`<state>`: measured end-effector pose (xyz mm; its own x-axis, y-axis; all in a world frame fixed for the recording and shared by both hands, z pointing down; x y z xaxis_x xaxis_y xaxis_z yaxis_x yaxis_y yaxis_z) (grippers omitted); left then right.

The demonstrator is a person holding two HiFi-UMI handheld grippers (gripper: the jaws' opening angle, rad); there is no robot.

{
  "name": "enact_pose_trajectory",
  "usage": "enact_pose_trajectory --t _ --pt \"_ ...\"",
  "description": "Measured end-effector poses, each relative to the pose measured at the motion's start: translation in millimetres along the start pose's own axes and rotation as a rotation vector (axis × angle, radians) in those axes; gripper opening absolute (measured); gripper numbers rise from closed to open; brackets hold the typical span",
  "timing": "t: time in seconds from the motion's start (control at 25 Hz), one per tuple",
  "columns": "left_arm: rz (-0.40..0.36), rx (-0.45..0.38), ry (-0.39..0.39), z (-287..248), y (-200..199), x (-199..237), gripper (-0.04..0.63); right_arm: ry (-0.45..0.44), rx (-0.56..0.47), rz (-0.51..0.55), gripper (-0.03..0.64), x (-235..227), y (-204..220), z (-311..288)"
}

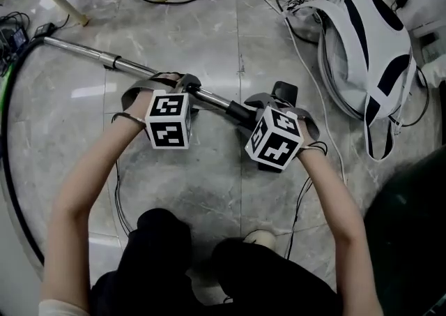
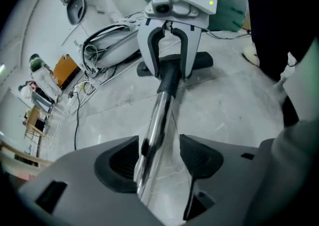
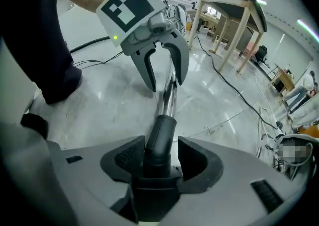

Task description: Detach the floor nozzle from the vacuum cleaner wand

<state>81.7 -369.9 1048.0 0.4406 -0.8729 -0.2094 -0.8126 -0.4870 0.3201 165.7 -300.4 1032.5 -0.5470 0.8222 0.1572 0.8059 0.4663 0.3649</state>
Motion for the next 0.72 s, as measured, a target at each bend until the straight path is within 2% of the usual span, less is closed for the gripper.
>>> enact_pose_trajectory --t 0.2,0.24,0.32,0.52,0.64,0.72 --pt "-0.007 0.001 -0.061 -20 -10 6 0.256 0.01 0.089 -0.003 0.212 4 8 -20" --pt "-0.025 0.007 -0.085 -22 -10 9 0.215 0.023 0.096 0.002 0.212 4 9 -21" --pt "-0.082 0.031 -0.109 -22 -10 10 0.184 0.038 0.084 -0.014 0.206 4 9 -20" --pt "-0.135 0.04 -0.119 -13 -20 1 0.173 0.053 0.074 0.003 0.201 11 16 -8" --pt "-0.156 0.064 -0.093 -9 -14 -13 0.172 0.084 0.122 0.053 0.201 18 36 3" --pt "-0.154 0.066 -0.079 -7 -10 -20 0.172 0.1 0.134 0.03 0.199 18 55 12"
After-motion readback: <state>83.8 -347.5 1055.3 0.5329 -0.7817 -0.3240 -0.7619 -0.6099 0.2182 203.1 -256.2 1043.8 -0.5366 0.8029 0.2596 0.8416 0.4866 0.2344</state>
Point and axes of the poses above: the fingertips, and each gripper's own axes: z backward along the fingers, x to its left, y out of its underside, the point moved 2 cm from there along z, backward along the fingers, and after that the axes turned 3 degrees about y, right-handed, at the moved point
